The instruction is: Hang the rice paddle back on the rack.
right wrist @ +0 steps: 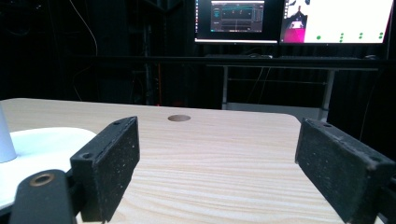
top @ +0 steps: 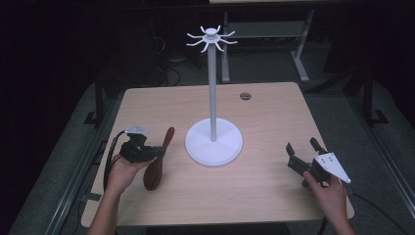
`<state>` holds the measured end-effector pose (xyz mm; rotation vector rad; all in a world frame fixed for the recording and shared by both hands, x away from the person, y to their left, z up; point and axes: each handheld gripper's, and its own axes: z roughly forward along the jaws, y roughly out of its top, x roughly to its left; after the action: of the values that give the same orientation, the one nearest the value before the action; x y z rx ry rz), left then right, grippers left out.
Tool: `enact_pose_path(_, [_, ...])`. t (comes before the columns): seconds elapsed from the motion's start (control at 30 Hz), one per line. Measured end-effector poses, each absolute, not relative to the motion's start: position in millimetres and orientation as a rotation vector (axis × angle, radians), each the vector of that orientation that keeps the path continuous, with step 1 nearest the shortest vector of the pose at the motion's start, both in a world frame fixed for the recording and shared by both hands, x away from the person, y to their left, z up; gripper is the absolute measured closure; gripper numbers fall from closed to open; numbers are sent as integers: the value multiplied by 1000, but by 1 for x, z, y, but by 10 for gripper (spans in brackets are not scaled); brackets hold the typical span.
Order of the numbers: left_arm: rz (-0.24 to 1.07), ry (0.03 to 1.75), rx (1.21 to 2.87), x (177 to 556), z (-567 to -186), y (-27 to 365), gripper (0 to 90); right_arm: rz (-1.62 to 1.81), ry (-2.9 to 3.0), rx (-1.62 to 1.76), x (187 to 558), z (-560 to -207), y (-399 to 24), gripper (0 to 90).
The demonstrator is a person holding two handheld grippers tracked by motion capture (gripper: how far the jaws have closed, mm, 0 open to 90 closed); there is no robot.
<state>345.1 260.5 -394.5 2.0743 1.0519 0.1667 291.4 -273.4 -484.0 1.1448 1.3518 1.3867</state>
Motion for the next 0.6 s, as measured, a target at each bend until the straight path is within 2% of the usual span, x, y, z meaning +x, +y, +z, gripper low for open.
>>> enact_pose_path(0.6, [274, 923, 1885, 334, -378, 271, 783, 1387, 1352, 1145, 291, -484, -273, 131])
